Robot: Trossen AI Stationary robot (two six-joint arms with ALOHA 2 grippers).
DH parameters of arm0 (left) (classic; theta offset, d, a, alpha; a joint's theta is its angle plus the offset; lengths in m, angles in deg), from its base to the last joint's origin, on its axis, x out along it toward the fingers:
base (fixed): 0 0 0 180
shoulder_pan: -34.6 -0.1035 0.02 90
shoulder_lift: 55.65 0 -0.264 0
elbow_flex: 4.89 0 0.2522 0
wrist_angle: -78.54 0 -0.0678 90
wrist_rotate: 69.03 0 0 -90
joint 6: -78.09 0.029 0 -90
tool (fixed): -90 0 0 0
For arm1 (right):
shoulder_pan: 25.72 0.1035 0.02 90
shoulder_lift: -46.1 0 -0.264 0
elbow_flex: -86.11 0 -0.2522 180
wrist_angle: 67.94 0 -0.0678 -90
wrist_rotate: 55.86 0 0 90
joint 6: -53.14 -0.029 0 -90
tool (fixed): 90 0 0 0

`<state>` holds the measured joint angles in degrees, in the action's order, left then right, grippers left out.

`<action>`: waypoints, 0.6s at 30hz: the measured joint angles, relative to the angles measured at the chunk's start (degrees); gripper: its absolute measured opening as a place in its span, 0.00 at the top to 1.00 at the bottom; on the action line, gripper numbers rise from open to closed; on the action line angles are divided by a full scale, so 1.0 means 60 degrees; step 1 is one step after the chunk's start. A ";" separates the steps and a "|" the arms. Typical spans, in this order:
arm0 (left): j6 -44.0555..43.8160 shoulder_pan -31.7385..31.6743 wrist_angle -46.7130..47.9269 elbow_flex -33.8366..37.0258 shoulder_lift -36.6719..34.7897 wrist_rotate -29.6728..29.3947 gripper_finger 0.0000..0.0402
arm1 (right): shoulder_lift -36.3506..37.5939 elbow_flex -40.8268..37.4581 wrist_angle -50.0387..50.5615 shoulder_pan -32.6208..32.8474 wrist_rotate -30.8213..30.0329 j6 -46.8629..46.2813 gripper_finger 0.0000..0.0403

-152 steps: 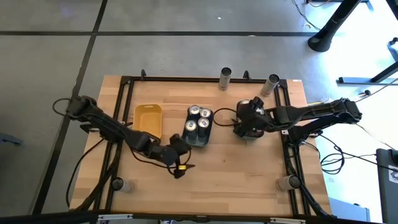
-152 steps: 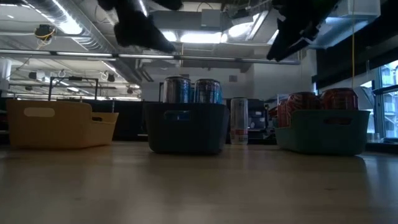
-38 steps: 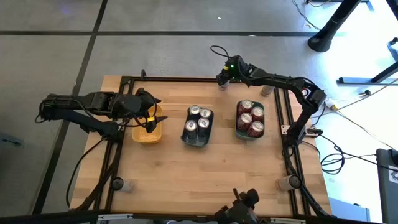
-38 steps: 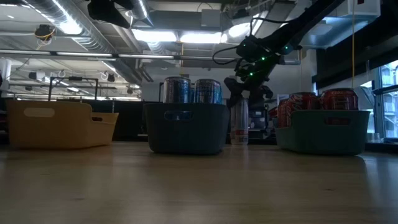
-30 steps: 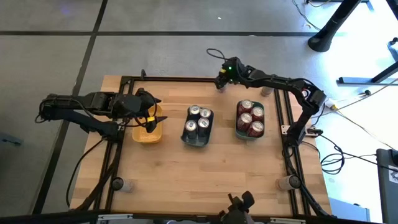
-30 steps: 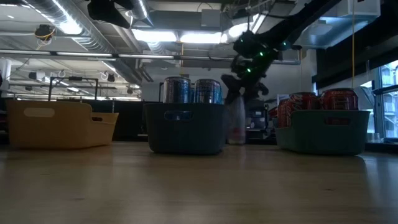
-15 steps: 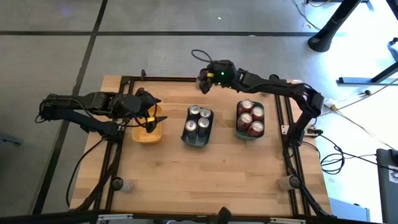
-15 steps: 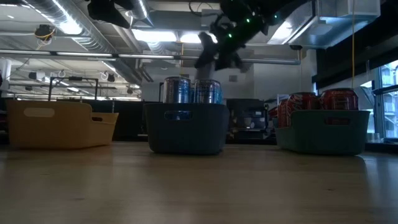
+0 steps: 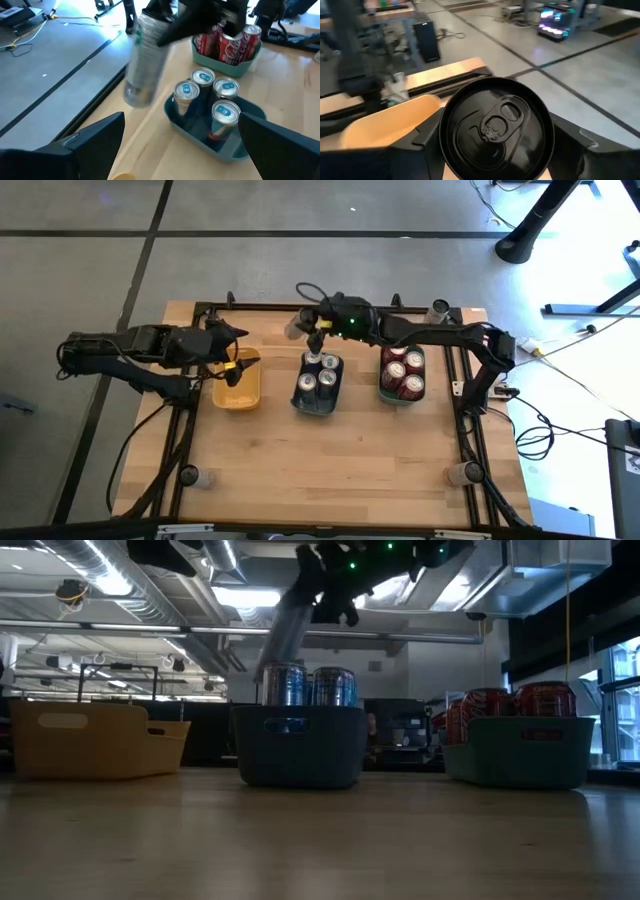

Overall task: Sort soda cans
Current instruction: Put the white pink soda can into yellow bin

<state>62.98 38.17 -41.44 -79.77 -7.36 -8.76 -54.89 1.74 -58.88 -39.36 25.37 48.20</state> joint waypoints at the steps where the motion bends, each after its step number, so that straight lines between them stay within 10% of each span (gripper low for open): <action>1: -0.0073 -0.0012 0.0026 0.0000 -0.0068 -0.0004 0.06 | -0.0131 0.0000 -0.0405 0.0098 0.0057 0.0082 0.41; 18: -0.0059 -0.1892 0.0107 -0.0007 -0.0525 -0.0694 0.06 | -0.2192 0.1228 -0.2990 0.0547 0.1396 -0.0015 0.41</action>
<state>62.63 26.82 -40.80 -79.81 -10.51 -12.93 -68.04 9.10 -76.82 -36.07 33.75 48.11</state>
